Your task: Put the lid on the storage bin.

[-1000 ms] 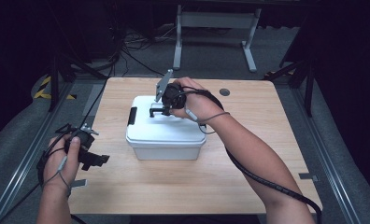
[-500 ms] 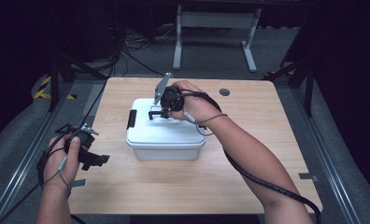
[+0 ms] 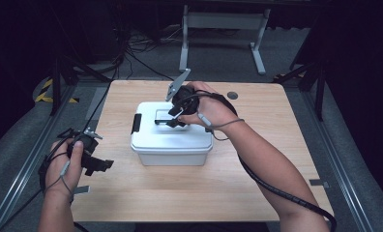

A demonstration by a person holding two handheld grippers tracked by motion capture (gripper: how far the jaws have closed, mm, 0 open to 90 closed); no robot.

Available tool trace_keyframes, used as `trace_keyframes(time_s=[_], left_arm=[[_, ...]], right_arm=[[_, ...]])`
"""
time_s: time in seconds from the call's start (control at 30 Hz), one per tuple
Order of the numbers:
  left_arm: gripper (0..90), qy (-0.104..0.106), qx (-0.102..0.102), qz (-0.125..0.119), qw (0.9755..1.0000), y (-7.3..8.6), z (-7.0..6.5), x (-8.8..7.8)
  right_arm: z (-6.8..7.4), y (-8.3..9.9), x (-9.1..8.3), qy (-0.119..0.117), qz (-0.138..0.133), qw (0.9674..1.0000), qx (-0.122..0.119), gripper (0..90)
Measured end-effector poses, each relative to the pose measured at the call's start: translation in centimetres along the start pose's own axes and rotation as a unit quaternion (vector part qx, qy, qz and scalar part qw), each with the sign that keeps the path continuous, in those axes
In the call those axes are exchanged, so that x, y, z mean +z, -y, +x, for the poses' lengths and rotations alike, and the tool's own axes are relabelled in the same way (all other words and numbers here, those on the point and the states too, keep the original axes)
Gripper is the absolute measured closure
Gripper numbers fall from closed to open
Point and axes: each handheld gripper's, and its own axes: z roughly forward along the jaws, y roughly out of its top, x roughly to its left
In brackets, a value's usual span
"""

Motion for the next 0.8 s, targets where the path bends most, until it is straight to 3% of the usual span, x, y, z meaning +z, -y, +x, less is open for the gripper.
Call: trace_keyframes(time_s=[0.3,0.8], left_arm=[[17.5,0.001,0.000,0.002,1.0000,-0.1,-0.1,0.1],[17.4,0.001,0.001,0.006,1.0000,-0.4,-0.3,0.3]], right_arm=[[0.2,1.6,-3.6,0.023,-0.033,0.9986,0.034,53.3],[0.0,8.1,-9.8,0.084,-0.061,0.9884,0.111,49.9]])
